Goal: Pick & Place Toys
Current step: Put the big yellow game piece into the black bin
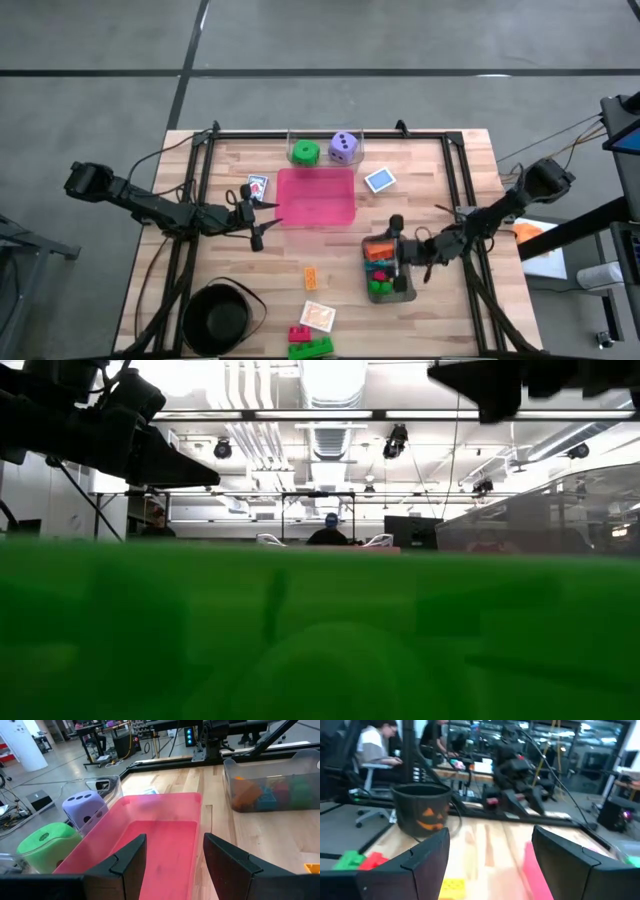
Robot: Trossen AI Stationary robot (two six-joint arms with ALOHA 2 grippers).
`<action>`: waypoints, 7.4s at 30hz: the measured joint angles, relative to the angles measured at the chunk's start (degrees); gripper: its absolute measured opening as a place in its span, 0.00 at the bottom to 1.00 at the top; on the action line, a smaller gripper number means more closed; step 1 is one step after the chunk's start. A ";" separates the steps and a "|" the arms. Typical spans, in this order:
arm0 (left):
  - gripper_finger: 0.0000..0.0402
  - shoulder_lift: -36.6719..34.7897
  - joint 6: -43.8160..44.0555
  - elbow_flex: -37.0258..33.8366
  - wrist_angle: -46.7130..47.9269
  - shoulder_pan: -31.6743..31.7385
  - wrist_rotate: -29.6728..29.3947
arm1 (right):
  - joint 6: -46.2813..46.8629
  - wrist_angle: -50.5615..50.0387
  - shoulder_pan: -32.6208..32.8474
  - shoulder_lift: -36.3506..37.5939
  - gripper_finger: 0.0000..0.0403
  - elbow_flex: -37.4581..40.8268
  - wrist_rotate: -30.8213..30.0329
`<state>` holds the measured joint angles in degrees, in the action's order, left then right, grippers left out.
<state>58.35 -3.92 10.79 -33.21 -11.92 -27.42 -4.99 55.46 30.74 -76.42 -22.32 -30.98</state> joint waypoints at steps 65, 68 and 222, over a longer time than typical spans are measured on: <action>0.91 27.06 9.97 38.77 43.76 -0.53 18.68 | 7.65 -3.19 -18.19 6.38 0.70 8.60 13.09; 0.92 30.17 9.98 41.45 46.17 -1.86 18.69 | 7.65 -3.19 -18.15 6.35 0.70 8.60 13.13; 0.92 64.77 -5.25 64.67 8.00 -2.60 24.70 | 10.86 -5.09 -18.01 6.03 0.70 8.63 17.20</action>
<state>123.11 -9.17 75.46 -25.21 -14.52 -2.72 5.87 50.37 12.73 -70.39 -13.69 -13.78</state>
